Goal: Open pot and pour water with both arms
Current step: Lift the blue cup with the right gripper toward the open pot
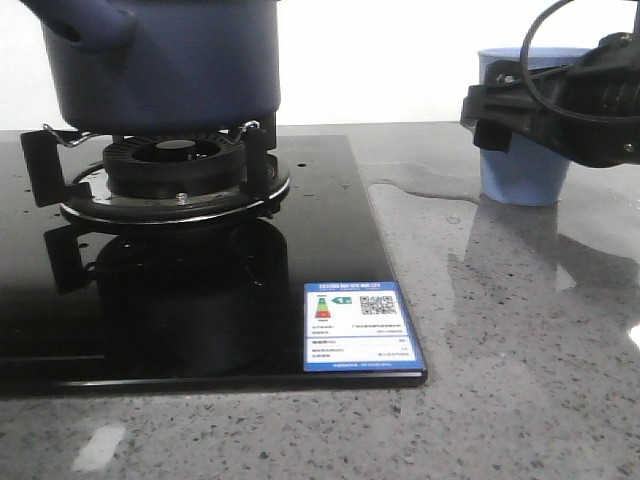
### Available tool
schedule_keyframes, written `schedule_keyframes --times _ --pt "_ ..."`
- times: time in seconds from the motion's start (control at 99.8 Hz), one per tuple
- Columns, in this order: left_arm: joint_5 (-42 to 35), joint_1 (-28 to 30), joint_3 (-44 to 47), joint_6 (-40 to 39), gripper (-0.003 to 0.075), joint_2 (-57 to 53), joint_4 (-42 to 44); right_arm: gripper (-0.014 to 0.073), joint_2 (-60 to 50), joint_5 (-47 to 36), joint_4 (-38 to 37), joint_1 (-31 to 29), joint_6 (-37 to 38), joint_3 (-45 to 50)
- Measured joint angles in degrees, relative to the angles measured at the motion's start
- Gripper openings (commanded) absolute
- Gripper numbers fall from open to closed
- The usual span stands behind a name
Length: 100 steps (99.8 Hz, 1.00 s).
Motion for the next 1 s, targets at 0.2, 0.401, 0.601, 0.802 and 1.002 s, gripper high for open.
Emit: schedule_keyframes --times 0.2,0.401,0.601,0.802,1.002 --pt "0.2 0.0 0.0 0.0 0.0229 0.0 0.0 0.0323 0.0 0.4 -1.9 0.0 0.1 -0.1" --pt "0.1 0.0 0.0 -0.1 0.0229 -1.7 1.4 0.0232 -0.2 1.0 -2.1 0.0 -0.2 -0.2" --pt "-2.6 0.0 0.0 -5.1 0.0229 -6.1 7.8 0.0232 -5.3 6.6 -6.4 0.0 -1.5 -0.1" --pt "-6.1 0.0 0.0 -9.1 0.0229 -9.3 10.4 0.0232 -12.2 12.0 -14.2 0.0 -1.8 -3.4" --pt "-6.1 0.0 0.0 -10.1 0.0229 -11.0 10.8 0.0232 -14.7 23.1 -21.6 1.3 -1.9 -11.6"
